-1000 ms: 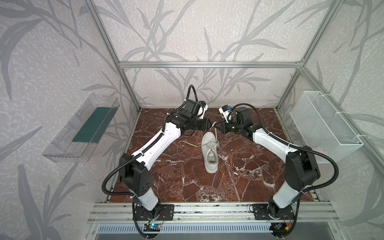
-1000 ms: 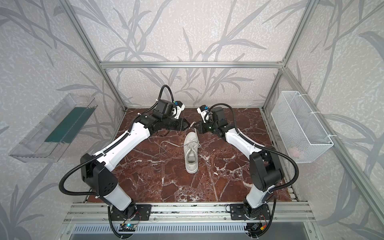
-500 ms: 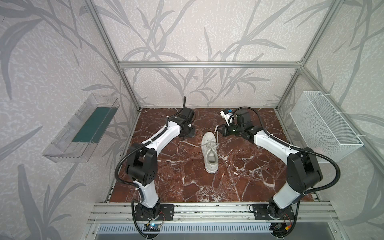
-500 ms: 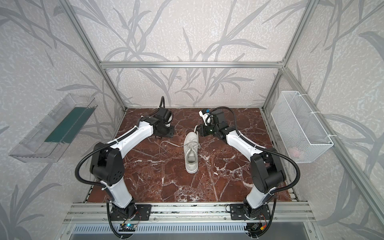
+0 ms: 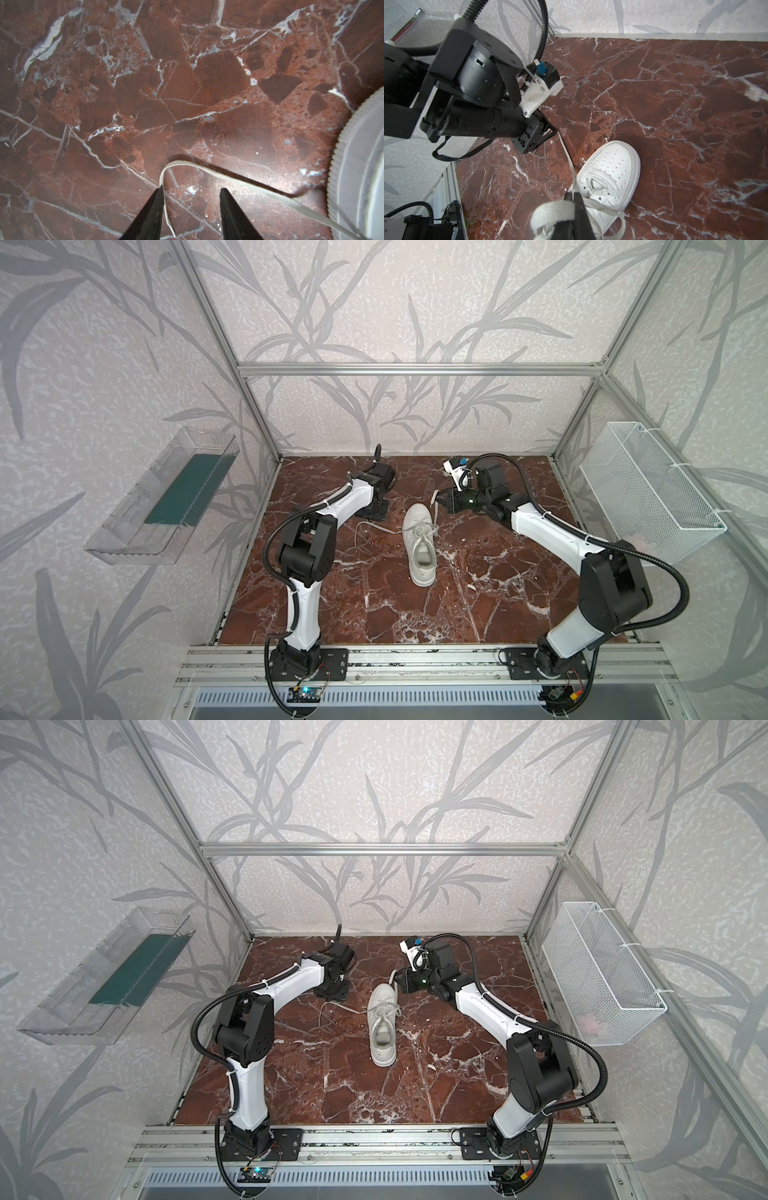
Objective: Tie the shoes
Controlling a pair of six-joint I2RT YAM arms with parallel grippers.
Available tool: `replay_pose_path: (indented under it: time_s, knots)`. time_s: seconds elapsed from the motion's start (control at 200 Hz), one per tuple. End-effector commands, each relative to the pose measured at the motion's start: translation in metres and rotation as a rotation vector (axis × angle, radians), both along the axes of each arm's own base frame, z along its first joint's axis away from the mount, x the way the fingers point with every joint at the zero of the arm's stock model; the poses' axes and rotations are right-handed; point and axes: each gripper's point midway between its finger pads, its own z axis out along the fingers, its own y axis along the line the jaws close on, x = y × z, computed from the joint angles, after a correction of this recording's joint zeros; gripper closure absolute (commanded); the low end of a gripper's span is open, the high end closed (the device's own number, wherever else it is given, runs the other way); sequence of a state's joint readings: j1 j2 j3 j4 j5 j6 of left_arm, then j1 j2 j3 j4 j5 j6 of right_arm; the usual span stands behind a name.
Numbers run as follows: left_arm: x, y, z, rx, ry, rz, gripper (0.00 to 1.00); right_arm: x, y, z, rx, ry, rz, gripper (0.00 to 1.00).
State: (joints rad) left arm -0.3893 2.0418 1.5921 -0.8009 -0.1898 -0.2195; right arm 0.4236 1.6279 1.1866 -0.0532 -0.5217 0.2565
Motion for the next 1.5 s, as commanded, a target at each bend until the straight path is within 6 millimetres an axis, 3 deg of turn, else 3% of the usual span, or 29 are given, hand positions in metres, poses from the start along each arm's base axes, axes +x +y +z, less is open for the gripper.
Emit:
replay_pose_path:
  time_s: [0.0,0.805,1.105,1.37,1.495]
  knots:
    - [0.002,0.006,-0.012,0.011,0.032,0.018,0.53,-0.006,-0.002,0.012,0.007,-0.025,0.000,1.00]
    - [-0.007,0.013,-0.056,-0.034,0.109,0.075,0.60,-0.010,-0.001,0.005,0.003,0.006,0.007,1.00]
    - [-0.017,0.016,-0.066,-0.044,0.111,0.113,0.77,-0.011,-0.002,0.008,0.007,-0.001,0.005,1.00]
    - [-0.013,0.013,-0.052,-0.080,0.052,0.127,1.00,-0.011,-0.002,0.008,0.007,0.000,0.005,1.00]
    - [-0.009,0.013,-0.040,-0.085,0.025,0.127,1.00,-0.012,-0.002,0.008,0.008,-0.001,0.005,1.00]
